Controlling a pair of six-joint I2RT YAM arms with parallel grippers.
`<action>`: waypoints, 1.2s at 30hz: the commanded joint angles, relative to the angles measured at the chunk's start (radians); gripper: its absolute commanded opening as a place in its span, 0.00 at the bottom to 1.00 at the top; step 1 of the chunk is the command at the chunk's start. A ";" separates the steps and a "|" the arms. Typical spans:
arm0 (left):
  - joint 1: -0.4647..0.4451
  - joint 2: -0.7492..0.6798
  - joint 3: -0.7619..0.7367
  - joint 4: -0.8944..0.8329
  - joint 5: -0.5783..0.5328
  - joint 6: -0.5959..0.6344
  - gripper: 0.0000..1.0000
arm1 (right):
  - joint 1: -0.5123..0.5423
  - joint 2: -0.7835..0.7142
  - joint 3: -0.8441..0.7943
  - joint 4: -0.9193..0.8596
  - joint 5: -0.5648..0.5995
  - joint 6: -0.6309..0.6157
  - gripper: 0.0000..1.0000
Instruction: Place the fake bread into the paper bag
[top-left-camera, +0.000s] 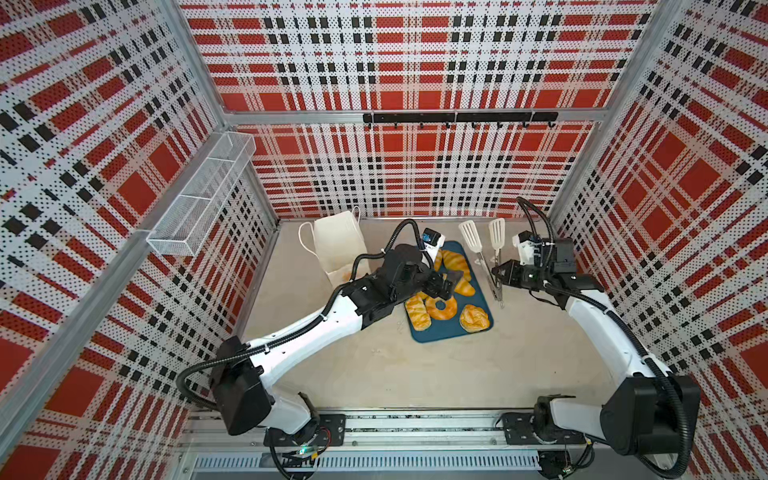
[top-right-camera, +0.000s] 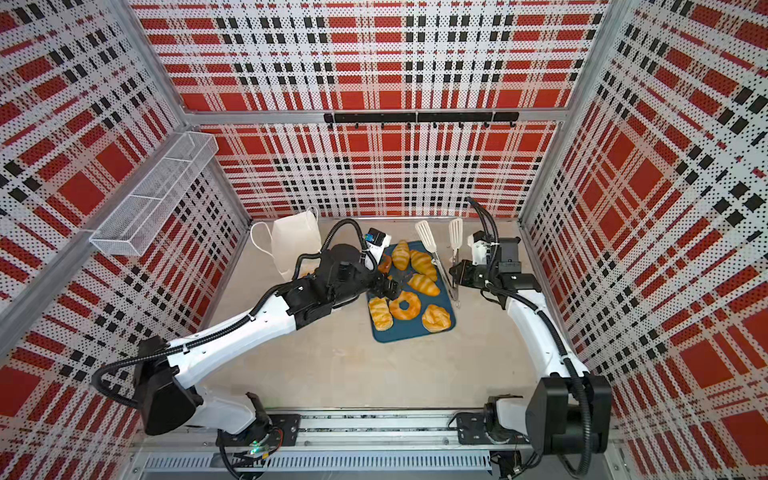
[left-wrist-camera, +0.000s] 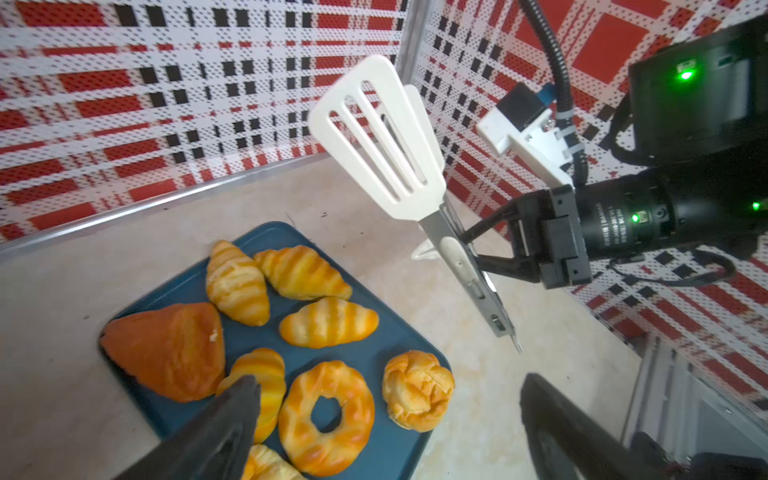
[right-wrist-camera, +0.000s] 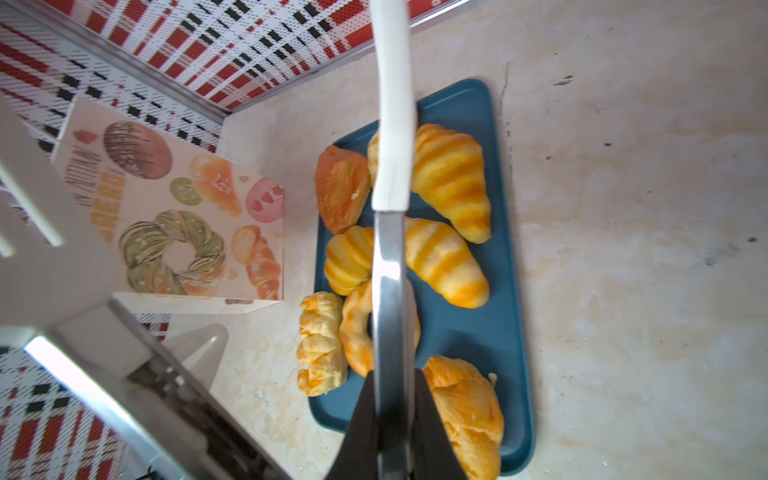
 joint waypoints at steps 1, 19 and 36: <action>0.035 0.029 0.028 0.103 0.197 -0.019 0.99 | -0.002 0.022 0.048 0.048 -0.146 -0.043 0.11; 0.138 0.190 0.116 0.305 0.475 -0.113 0.97 | -0.003 0.084 0.084 0.047 -0.435 -0.057 0.12; 0.132 0.253 0.193 0.334 0.582 -0.145 0.82 | -0.002 0.093 0.083 0.107 -0.553 0.041 0.15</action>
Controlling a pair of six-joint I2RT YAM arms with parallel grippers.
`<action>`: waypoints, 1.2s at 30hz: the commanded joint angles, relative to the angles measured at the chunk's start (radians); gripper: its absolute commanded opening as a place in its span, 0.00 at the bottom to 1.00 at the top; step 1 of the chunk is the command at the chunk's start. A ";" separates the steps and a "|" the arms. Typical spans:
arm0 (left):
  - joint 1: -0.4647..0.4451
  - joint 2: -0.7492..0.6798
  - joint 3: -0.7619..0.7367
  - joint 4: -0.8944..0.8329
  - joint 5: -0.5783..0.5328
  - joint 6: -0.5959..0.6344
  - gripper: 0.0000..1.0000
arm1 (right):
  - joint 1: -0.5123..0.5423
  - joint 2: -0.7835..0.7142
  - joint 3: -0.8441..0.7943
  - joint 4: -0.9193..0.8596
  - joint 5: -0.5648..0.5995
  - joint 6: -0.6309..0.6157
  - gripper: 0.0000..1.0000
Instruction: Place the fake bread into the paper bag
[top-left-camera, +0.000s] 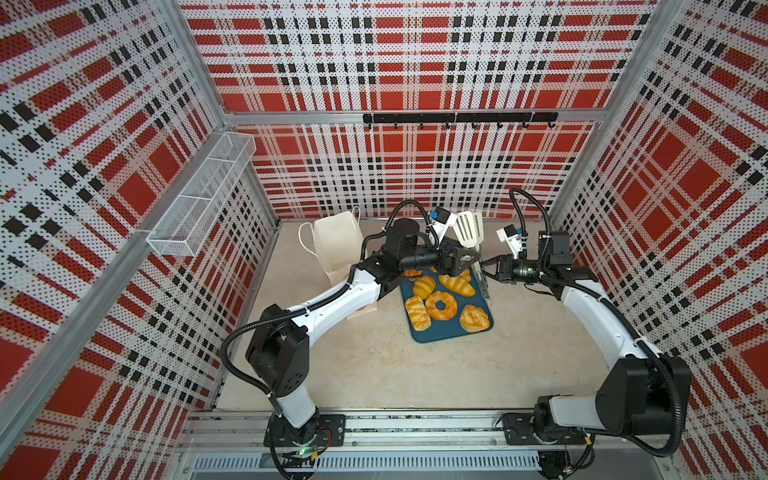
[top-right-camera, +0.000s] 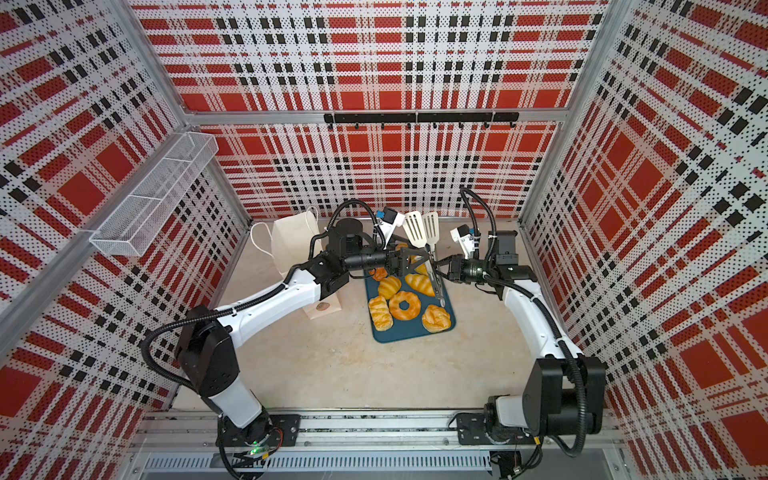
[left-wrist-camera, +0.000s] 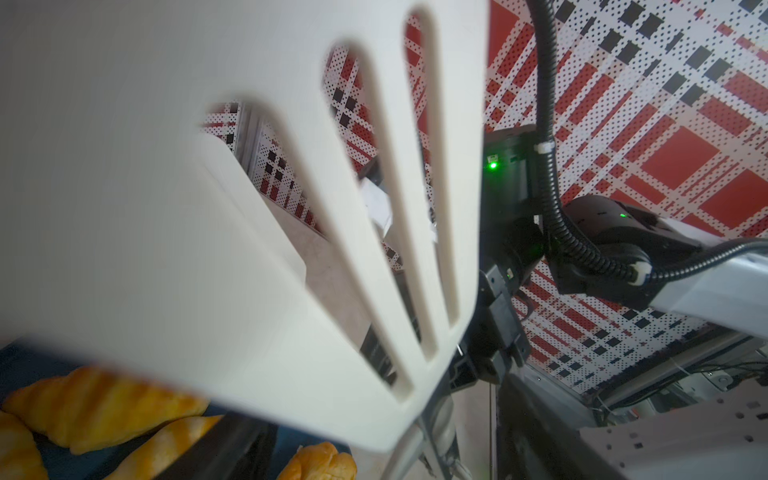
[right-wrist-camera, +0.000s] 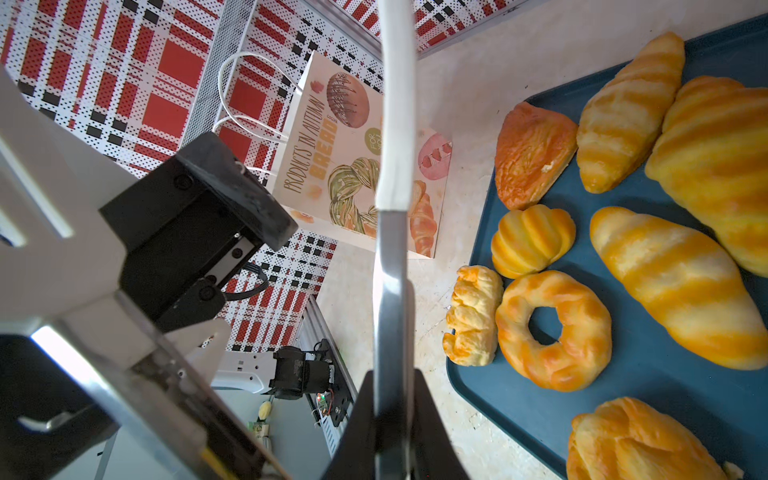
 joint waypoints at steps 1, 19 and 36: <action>0.000 0.008 0.045 0.036 0.029 -0.011 0.81 | -0.003 0.004 0.028 0.046 -0.051 -0.001 0.15; -0.008 0.026 0.076 0.036 0.099 -0.024 0.69 | -0.003 0.004 0.036 0.031 -0.094 0.006 0.15; -0.016 0.033 0.089 0.045 0.119 -0.032 0.34 | -0.002 -0.007 0.019 0.082 -0.105 0.045 0.15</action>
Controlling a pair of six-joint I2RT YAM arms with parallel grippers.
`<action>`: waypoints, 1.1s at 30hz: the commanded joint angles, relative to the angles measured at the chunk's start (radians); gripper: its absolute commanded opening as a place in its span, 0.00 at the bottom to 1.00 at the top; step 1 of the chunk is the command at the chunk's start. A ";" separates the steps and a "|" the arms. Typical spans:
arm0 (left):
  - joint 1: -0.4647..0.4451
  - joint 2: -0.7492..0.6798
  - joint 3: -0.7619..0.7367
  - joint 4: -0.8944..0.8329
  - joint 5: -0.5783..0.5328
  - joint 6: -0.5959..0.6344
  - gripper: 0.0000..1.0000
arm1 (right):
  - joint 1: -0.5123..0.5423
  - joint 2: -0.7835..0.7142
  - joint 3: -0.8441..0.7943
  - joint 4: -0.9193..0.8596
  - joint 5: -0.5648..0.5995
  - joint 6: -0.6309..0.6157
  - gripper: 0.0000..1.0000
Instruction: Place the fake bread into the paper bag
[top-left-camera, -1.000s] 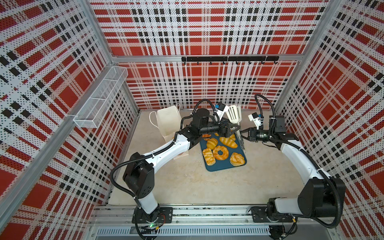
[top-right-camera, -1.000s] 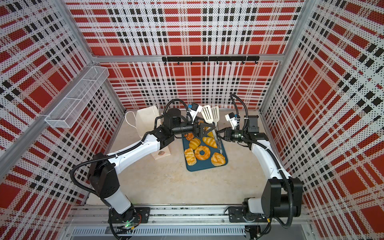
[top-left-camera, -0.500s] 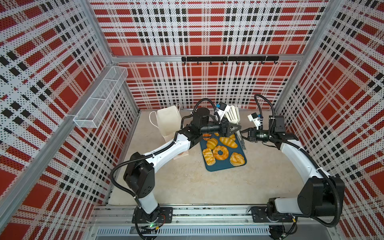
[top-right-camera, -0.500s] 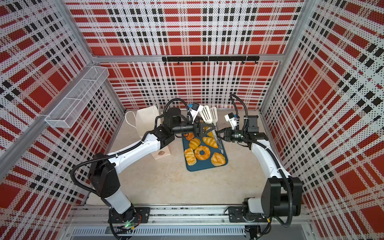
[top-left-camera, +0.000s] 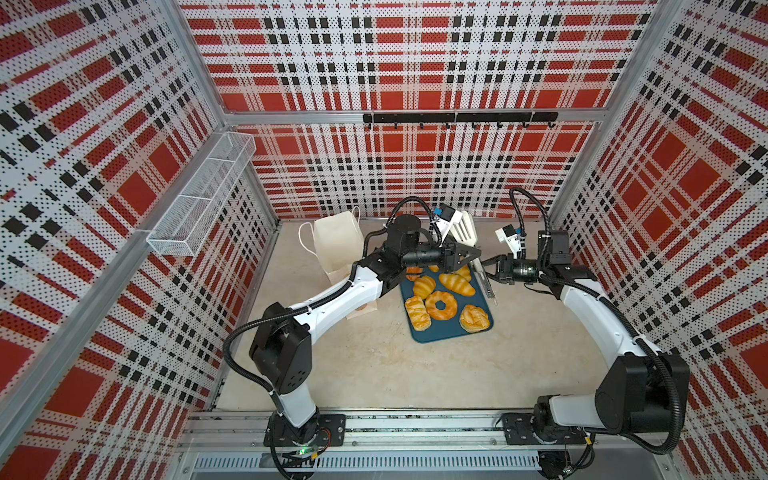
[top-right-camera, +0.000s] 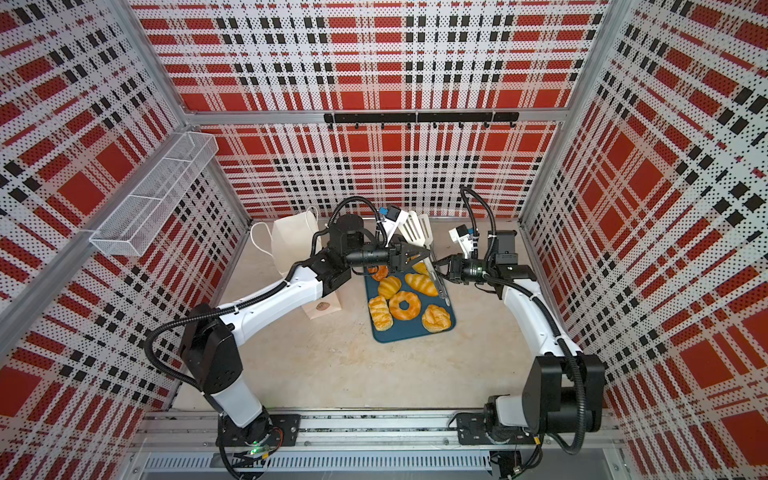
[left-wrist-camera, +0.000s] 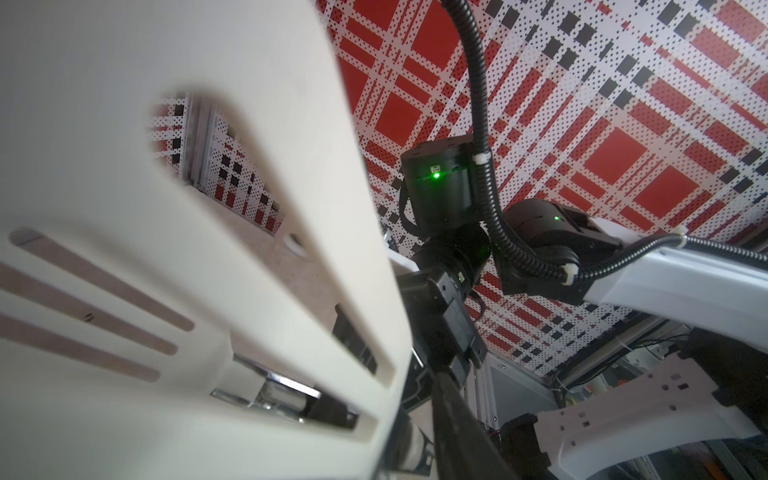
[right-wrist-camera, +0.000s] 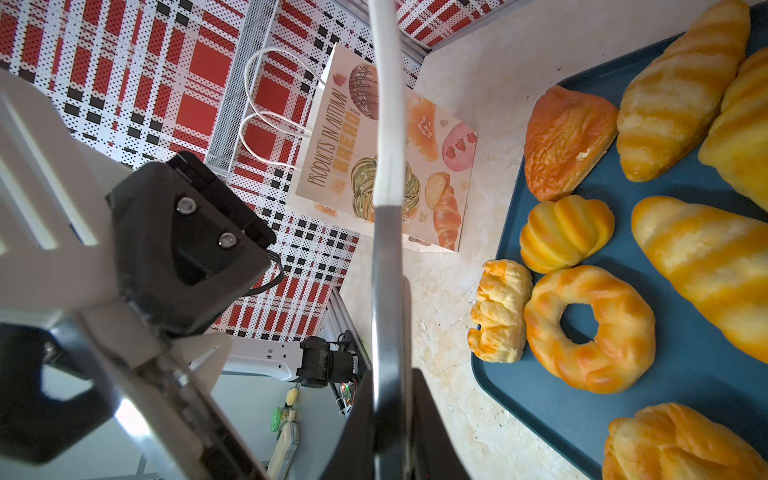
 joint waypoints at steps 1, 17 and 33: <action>-0.010 0.009 0.041 0.033 0.018 -0.006 0.32 | -0.003 -0.015 0.017 0.068 -0.033 0.005 0.15; -0.008 0.012 -0.003 0.213 0.062 -0.098 0.13 | -0.002 -0.062 0.007 0.032 0.016 -0.034 0.26; -0.010 -0.011 -0.046 0.278 0.082 -0.124 0.11 | -0.137 -0.173 -0.050 0.169 0.059 0.076 1.00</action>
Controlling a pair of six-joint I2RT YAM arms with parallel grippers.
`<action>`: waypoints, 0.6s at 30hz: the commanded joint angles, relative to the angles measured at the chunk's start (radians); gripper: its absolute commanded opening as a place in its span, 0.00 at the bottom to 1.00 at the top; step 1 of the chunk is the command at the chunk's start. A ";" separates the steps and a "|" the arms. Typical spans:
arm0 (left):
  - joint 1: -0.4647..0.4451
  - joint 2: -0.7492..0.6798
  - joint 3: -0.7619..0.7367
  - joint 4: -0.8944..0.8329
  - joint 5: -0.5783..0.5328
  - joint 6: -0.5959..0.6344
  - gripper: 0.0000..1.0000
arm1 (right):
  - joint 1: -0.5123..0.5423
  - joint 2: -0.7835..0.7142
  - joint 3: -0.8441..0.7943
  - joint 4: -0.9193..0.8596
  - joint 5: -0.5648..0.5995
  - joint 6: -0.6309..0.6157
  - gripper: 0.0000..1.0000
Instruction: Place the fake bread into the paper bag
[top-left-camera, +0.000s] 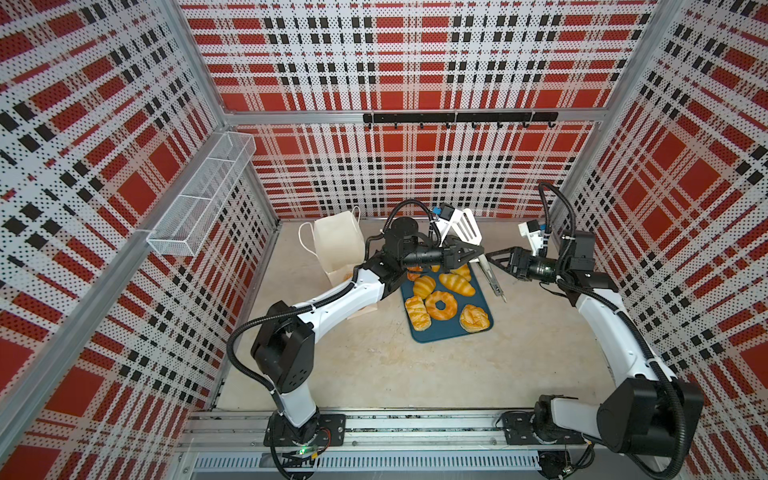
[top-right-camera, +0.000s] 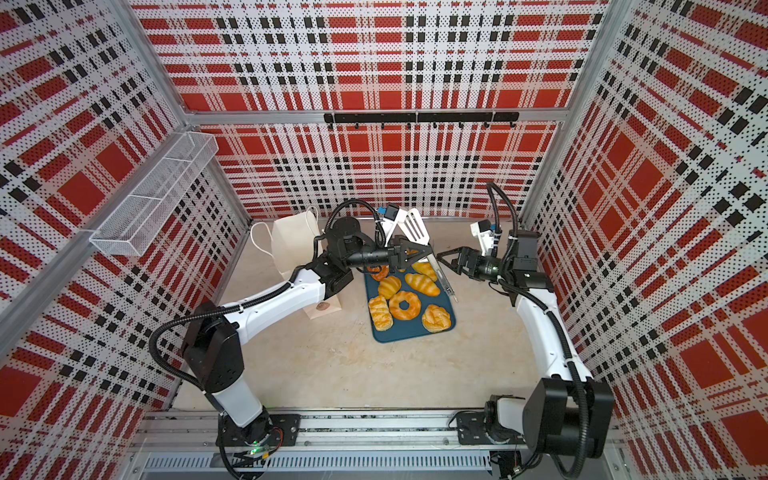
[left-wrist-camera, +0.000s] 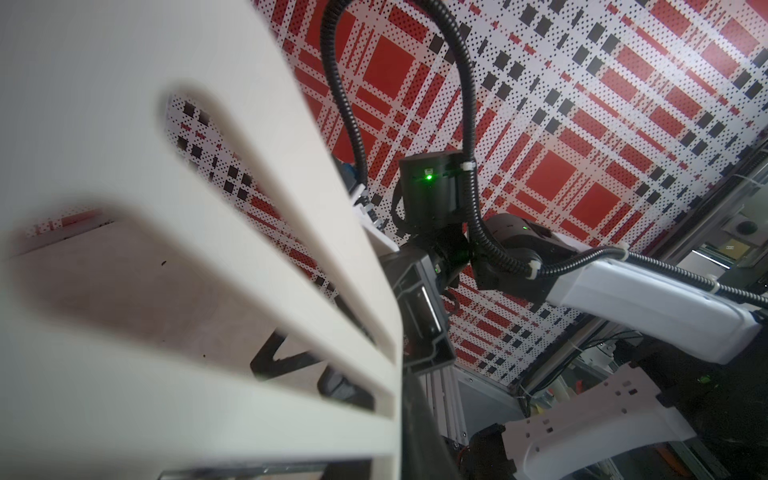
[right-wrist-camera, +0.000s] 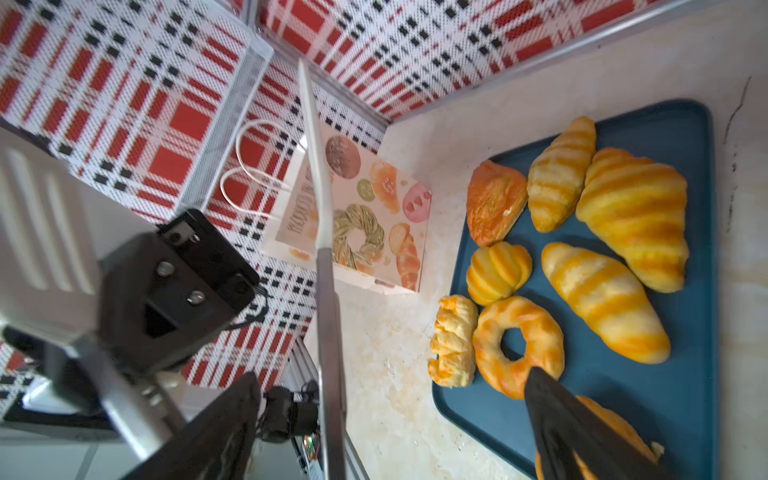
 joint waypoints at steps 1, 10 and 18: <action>-0.006 -0.020 -0.007 0.070 0.007 -0.006 0.12 | -0.017 -0.056 -0.021 0.108 -0.025 0.039 1.00; 0.000 -0.018 0.000 0.070 0.001 -0.015 0.12 | -0.020 -0.152 -0.162 0.353 -0.129 0.175 1.00; -0.003 -0.012 0.006 0.069 0.000 -0.011 0.12 | -0.011 -0.181 -0.231 0.500 -0.208 0.272 1.00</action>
